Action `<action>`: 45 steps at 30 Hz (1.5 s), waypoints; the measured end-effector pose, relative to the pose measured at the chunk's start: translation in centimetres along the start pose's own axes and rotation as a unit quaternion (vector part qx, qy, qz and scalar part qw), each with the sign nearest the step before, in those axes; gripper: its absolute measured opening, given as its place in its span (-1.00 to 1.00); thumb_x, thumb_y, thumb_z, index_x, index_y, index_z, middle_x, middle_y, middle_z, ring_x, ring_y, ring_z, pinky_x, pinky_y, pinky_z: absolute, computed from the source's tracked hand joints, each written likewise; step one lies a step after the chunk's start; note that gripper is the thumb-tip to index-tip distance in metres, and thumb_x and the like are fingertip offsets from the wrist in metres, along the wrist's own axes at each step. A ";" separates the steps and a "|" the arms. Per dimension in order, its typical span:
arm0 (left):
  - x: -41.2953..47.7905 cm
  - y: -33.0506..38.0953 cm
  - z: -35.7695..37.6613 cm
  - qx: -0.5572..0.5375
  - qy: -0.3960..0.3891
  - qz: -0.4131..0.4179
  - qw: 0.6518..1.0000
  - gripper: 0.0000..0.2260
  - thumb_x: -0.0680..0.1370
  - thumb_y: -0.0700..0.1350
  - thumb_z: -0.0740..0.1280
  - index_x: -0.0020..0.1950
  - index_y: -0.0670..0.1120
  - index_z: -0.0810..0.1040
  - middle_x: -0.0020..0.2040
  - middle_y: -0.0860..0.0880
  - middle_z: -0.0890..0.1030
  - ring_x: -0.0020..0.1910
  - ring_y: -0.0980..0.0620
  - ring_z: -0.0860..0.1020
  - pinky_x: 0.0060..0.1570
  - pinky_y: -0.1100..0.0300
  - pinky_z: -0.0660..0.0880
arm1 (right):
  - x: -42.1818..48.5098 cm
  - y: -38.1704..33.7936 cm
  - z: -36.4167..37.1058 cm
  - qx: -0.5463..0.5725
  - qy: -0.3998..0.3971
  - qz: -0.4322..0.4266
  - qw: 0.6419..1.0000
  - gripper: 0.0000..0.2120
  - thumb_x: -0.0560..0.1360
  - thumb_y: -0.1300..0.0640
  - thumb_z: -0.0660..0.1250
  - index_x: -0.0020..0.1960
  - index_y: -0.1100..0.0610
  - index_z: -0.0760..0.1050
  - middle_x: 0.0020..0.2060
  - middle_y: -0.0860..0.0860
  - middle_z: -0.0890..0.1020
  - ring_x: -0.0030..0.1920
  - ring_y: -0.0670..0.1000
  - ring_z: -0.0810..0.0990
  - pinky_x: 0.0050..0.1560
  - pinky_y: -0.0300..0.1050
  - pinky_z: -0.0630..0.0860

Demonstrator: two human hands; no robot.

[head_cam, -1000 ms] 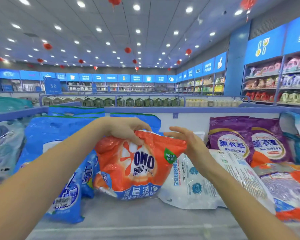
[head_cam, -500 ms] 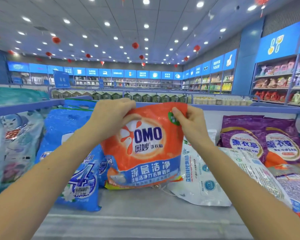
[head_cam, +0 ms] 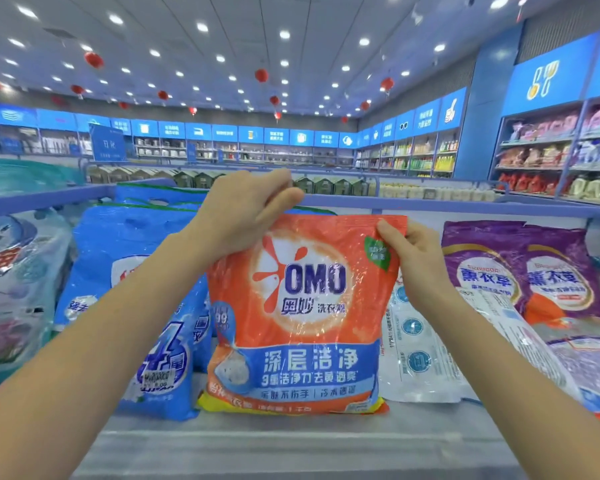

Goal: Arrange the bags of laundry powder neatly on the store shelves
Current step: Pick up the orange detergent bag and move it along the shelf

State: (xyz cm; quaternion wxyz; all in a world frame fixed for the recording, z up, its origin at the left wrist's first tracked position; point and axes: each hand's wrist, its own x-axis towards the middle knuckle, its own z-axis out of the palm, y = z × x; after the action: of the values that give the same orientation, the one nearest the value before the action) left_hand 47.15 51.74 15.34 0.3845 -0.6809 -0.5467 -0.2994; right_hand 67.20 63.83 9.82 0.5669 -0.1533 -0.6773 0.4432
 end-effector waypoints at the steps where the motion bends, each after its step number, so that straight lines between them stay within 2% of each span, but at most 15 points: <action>1: -0.9 -0.7 0.2 0.005 -0.045 -0.021 0.999 -0.29 0.42 0.45 -0.20 -0.20 -0.11 0.45 -0.48 0.03 0.40 -0.42 -0.06 0.37 -0.40 0.15 0.16 | -0.3 0.2 0.0 0.001 -0.009 0.001 1.000 -0.79 0.54 0.22 0.24 -0.24 0.20 0.54 -0.42 -0.06 0.65 -0.39 -0.12 0.60 -0.32 -0.25 0.55; 5: -3.9 -3.5 0.1 0.049 -0.128 -0.068 0.988 -0.28 0.32 0.52 -0.30 -0.37 -0.03 0.35 -0.48 0.00 0.38 -0.37 -0.09 0.40 -0.40 0.10 0.21 | -0.3 0.1 0.8 -0.002 -0.006 0.004 1.000 -0.77 0.55 0.18 0.23 -0.26 0.15 0.54 -0.44 -0.06 0.64 -0.40 -0.11 0.61 -0.31 -0.18 0.56; 9: -2.3 -3.0 -1.3 0.055 0.015 0.000 0.998 -0.50 0.54 0.32 -0.11 -0.41 0.01 0.23 -0.57 0.05 0.25 -0.53 -0.03 0.29 -0.43 0.22 0.22 | 0.5 -0.4 0.8 -0.022 0.025 0.023 0.999 -0.71 0.56 0.16 0.23 -0.33 0.16 0.49 -0.49 -0.01 0.58 -0.49 -0.08 0.55 -0.39 -0.15 0.51; 14: -3.0 -3.6 -0.4 0.094 0.062 0.089 0.990 -0.41 0.62 0.17 -0.12 -0.41 -0.16 0.38 -0.59 -0.09 0.38 -0.63 -0.09 0.39 -0.46 0.24 0.19 | 0.1 0.0 -0.3 -0.049 -0.006 0.002 0.999 -0.73 0.56 0.13 0.24 -0.26 0.20 0.55 -0.48 -0.07 0.62 -0.43 -0.10 0.57 -0.32 -0.18 0.53; 17: -3.2 -3.4 -0.1 -0.087 0.145 -0.068 0.983 -0.47 0.59 0.18 0.01 -0.41 -0.17 0.31 -0.53 0.00 0.25 -0.54 0.03 0.21 -0.44 0.15 0.14 | 0.4 -1.0 -1.2 -0.042 0.002 -0.019 0.999 -0.72 0.55 0.16 0.23 -0.30 0.16 0.55 -0.49 -0.12 0.60 -0.40 -0.14 0.54 -0.24 -0.26 0.53; 18: -3.1 -3.4 -0.2 -0.203 0.174 -0.163 0.950 -0.47 0.57 0.18 0.05 -0.39 -0.21 0.33 -0.51 -0.01 0.28 -0.50 0.05 0.21 -0.42 0.11 0.18 | 0.7 -1.4 -1.7 -0.017 0.019 -0.021 0.999 -0.72 0.56 0.16 0.23 -0.29 0.14 0.55 -0.48 -0.12 0.60 -0.39 -0.15 0.54 -0.26 -0.29 0.54; 21: -4.6 -3.5 -0.4 -0.495 0.181 -0.386 0.758 -0.61 0.60 0.16 0.06 -0.21 -0.09 0.44 -0.47 0.10 0.49 -0.49 0.14 0.43 -0.41 0.24 0.34 | 1.2 -2.6 -3.6 0.051 0.062 -0.033 0.996 -0.76 0.49 -0.03 0.27 -0.23 0.11 0.53 -0.47 -0.10 0.61 -0.41 -0.14 0.51 -0.32 -0.29 0.54; 23: -7.4 -2.6 -0.1 -0.584 0.067 -0.428 0.687 -0.70 0.56 0.15 0.15 -0.01 -0.06 0.47 -0.26 0.07 0.60 -0.40 0.20 0.56 -0.31 0.27 0.44 | 1.3 -2.7 -4.4 0.045 0.033 -0.033 0.998 -0.56 0.25 -0.26 0.34 -0.18 0.11 0.53 -0.42 -0.09 0.63 -0.40 -0.14 0.52 -0.32 -0.26 0.56; 25: -9.8 -1.0 0.4 -0.635 -0.032 -0.417 0.650 -0.56 0.39 0.12 0.30 0.17 -0.10 0.48 -0.10 -0.01 0.64 -0.27 0.15 0.62 -0.27 0.28 0.50 | 1.1 -2.0 -4.3 0.010 -0.020 0.015 1.000 -0.31 0.11 -0.41 0.41 -0.04 0.12 0.53 -0.22 -0.05 0.67 -0.27 -0.09 0.56 -0.26 -0.21 0.59; 28: -10.9 0.2 1.1 -0.619 -0.055 -0.407 0.669 -0.48 0.17 -0.01 0.47 0.09 -0.09 0.51 -0.15 0.03 0.69 -0.21 0.09 0.65 -0.30 0.30 0.54 | -1.1 1.0 -2.6 -0.049 -0.158 0.160 0.973 0.01 0.01 -0.50 0.41 0.27 0.08 0.38 0.04 0.00 0.64 0.01 0.00 0.63 -0.02 -0.03 0.60; 31: -11.2 0.9 1.4 -0.635 -0.014 -0.421 0.648 -0.49 0.25 -0.27 0.49 0.15 -0.09 0.45 -0.03 -0.03 0.67 -0.12 0.03 0.65 -0.24 0.24 0.58 | -4.9 4.0 -1.2 -0.031 -0.250 0.269 0.930 0.05 -0.06 -0.45 0.47 0.29 0.04 0.36 0.10 -0.04 0.64 0.12 0.00 0.61 0.09 -0.02 0.56; 35: -12.3 2.0 2.1 -0.645 0.010 -0.433 0.629 -0.54 0.44 -0.28 0.32 0.30 0.00 0.35 0.11 -0.03 0.61 -0.04 0.04 0.63 -0.20 0.19 0.59 | -7.9 5.0 -1.4 -0.025 -0.267 0.281 0.921 0.01 -0.07 -0.37 0.54 0.28 -0.04 0.33 0.14 -0.09 0.61 0.12 -0.07 0.60 0.07 -0.14 0.55; 39: -14.5 2.8 3.0 -0.658 -0.085 -0.460 0.590 -0.42 0.30 -0.09 0.53 0.26 -0.07 0.40 0.13 -0.06 0.62 -0.05 0.07 0.65 -0.17 0.26 0.57 | -9.4 4.9 -1.6 -0.111 -0.312 0.254 0.909 -0.04 -0.04 -0.26 0.59 0.25 -0.09 0.27 0.16 -0.18 0.53 0.09 -0.25 0.57 0.03 -0.34 0.50; 42: -16.3 3.3 3.0 -0.582 -0.230 -0.446 0.640 -0.17 0.00 0.18 0.60 0.20 -0.04 0.44 0.09 0.06 0.65 0.03 0.15 0.62 0.05 0.21 0.54 | -10.0 4.7 -1.6 -0.104 -0.298 0.245 0.917 -0.05 -0.10 -0.29 0.59 0.20 -0.09 0.31 0.14 -0.19 0.55 0.07 -0.25 0.58 -0.03 -0.37 0.51; 45: -16.5 3.6 2.6 -0.524 -0.277 -0.417 0.689 -0.41 0.18 -0.05 0.56 0.13 0.03 0.39 0.01 0.20 0.62 -0.02 0.33 0.59 -0.11 0.43 0.50 | -10.3 4.2 -1.4 -0.096 -0.286 0.252 0.920 -0.10 -0.04 -0.21 0.62 0.21 -0.11 0.30 0.11 -0.21 0.57 0.07 -0.24 0.59 -0.04 -0.36 0.51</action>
State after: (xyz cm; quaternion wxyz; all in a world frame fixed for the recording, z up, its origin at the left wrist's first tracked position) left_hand 46.95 45.07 -0.37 -0.3677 -0.5257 -0.6103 -0.4647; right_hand 70.38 59.49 0.03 0.2012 -0.2385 -0.7890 0.5293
